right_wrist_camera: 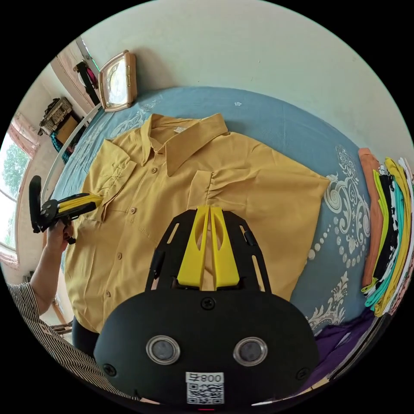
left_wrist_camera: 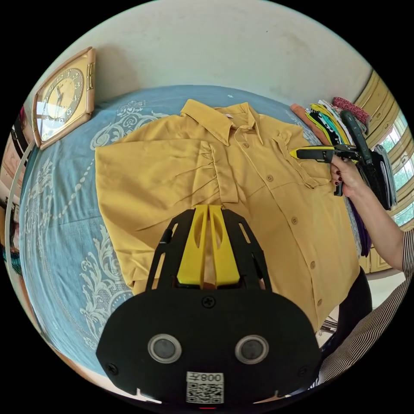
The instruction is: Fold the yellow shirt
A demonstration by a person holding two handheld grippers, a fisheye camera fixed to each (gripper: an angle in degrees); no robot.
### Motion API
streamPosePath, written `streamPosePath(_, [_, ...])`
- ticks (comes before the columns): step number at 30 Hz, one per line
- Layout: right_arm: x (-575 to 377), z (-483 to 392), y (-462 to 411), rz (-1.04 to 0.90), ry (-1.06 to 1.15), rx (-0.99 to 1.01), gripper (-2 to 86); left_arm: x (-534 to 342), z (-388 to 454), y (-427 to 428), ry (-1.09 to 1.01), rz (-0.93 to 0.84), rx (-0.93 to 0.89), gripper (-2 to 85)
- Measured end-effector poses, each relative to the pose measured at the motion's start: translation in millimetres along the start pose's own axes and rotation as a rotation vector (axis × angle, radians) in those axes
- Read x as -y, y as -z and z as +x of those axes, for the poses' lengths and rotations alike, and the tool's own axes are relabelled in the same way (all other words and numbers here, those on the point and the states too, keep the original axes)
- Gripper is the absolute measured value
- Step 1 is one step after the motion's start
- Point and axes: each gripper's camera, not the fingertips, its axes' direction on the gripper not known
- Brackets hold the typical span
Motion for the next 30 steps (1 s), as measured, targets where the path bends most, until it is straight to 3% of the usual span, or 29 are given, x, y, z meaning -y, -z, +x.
streamPosePath(10, [-0.6, 1.1, 89.3, 0.030, -0.029, 0.059, 0.2, -33.8, -6.2, 33.4, 0.040, -0.003, 0.008, 0.3])
streamPosePath(14, [-16.2, 1.2, 149.9, 0.076, -0.023, 0.096, 0.1, -54.5, -11.9, 76.6, 0.060, 0.114, -0.041, 0.3])
streamPosePath(20, [-111.3, 16.2, 242.1, 0.052, -0.048, 0.176, 0.1, -128.7, -45.1, 135.1, 0.207, 0.178, -0.178, 0.4])
streamPosePath(30, [-329.2, 64.6, 394.3, -0.032, -0.358, 0.375, 0.1, -313.2, -81.0, 237.4, 0.522, 0.219, -0.386, 2.0])
